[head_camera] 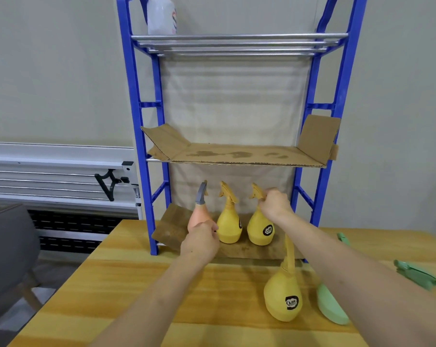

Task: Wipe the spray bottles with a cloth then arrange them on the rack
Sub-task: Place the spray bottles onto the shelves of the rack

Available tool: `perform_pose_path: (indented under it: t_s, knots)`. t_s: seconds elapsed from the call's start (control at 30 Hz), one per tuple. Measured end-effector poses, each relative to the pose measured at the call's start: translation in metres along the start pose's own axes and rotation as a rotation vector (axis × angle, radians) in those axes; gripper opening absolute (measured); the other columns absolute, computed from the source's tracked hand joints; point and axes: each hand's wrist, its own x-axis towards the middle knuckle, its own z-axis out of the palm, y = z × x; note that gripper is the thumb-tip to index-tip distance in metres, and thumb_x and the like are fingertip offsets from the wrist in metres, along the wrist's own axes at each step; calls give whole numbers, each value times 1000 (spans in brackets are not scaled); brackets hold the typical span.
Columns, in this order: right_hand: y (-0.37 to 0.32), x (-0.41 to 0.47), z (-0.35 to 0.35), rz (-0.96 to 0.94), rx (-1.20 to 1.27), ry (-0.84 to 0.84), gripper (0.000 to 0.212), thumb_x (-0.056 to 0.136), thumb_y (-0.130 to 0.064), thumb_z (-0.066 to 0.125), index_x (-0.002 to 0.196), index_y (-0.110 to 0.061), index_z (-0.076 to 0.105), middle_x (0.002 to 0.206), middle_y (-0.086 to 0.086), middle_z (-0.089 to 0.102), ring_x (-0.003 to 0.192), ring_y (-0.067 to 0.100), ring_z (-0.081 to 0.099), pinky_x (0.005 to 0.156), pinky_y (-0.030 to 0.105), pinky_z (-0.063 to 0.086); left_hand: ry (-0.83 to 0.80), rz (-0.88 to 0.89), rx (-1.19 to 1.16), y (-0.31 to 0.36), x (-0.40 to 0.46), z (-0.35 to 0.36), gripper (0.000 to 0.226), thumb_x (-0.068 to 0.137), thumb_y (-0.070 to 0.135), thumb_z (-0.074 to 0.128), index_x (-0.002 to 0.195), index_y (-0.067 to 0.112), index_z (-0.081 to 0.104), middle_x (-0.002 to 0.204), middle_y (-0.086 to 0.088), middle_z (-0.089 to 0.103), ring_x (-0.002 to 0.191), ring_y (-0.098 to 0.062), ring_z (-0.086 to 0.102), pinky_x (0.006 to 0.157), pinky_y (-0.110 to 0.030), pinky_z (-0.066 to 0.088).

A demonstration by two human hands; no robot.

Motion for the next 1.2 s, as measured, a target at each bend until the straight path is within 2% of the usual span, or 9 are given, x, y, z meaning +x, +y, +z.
perform_pose_path:
  t_s: [0.2, 0.27, 0.37, 0.57, 0.73, 0.87, 1.0, 1.13, 1.2]
  knots:
    - [0, -15, -13, -1, 125, -33, 16, 98, -22, 61, 85, -14, 61, 82, 6, 60, 77, 27, 60, 54, 26, 40, -8, 37, -4, 7, -9, -2, 29, 105, 24, 43, 128, 32, 58, 120, 4, 64, 100, -21, 62, 85, -39, 55]
    - [1, -28, -23, -32, 139, -17, 13, 99, -22, 63, 100, -11, 68, 93, 8, 66, 88, 29, 64, 67, 31, 51, -10, 54, -23, 13, -15, -3, 28, 105, 24, 44, 128, 31, 59, 121, 3, 64, 102, -22, 62, 87, -40, 56]
    - [3, -53, -44, -82, 145, 18, 31, 100, -21, 60, 127, -6, 66, 115, 14, 71, 106, 31, 67, 89, 38, 56, -2, 96, -67, 26, -25, -5, 30, 103, 22, 44, 127, 30, 60, 119, 3, 65, 99, -22, 64, 87, -42, 57]
    - [26, -115, -91, -180, 129, 167, 23, 101, -18, 56, 117, -9, 70, 108, 10, 74, 108, 28, 65, 94, 40, 54, 34, 218, -117, 62, -53, 3, 26, 101, 24, 47, 121, 30, 63, 118, 5, 65, 102, -19, 64, 85, -43, 57]
    - [63, -157, -116, -150, 55, 230, 32, 104, -25, 54, 132, -13, 65, 121, 10, 72, 118, 33, 60, 99, 39, 48, 40, 267, -244, 92, -79, 18, 21, 99, 33, 54, 118, 28, 64, 113, 6, 70, 101, -18, 66, 89, -40, 55]
    - [96, -175, -116, -110, 14, 254, 34, 100, -22, 60, 131, -9, 66, 122, 14, 72, 117, 38, 62, 99, 40, 47, -42, 227, -249, 107, -95, 36, 56, 88, 66, 61, 131, 30, 55, 117, 10, 67, 107, -13, 65, 86, -36, 53]
    - [118, -186, -105, -64, 0, 227, 42, 97, -19, 64, 137, -7, 60, 119, 17, 71, 115, 39, 62, 96, 38, 46, -99, 178, -246, 109, -102, 58, 82, 76, 62, 78, 143, 25, 48, 128, 6, 67, 117, -18, 64, 95, -42, 54]
    - [131, -194, -89, 44, 97, 104, 62, 97, -23, 67, 152, -17, 39, 107, 10, 70, 102, 33, 65, 83, 37, 50, -61, 154, -225, 105, -109, 75, 40, 83, 48, 78, 115, 31, 60, 108, 6, 71, 104, -24, 66, 90, -46, 56]
    - [137, -196, -80, 106, 155, 85, 59, 96, -25, 70, 148, -16, 43, 107, 7, 70, 102, 31, 67, 82, 35, 51, -39, 146, -239, 100, -112, 82, 35, 84, 44, 78, 113, 32, 63, 106, 6, 71, 104, -24, 67, 89, -45, 56]
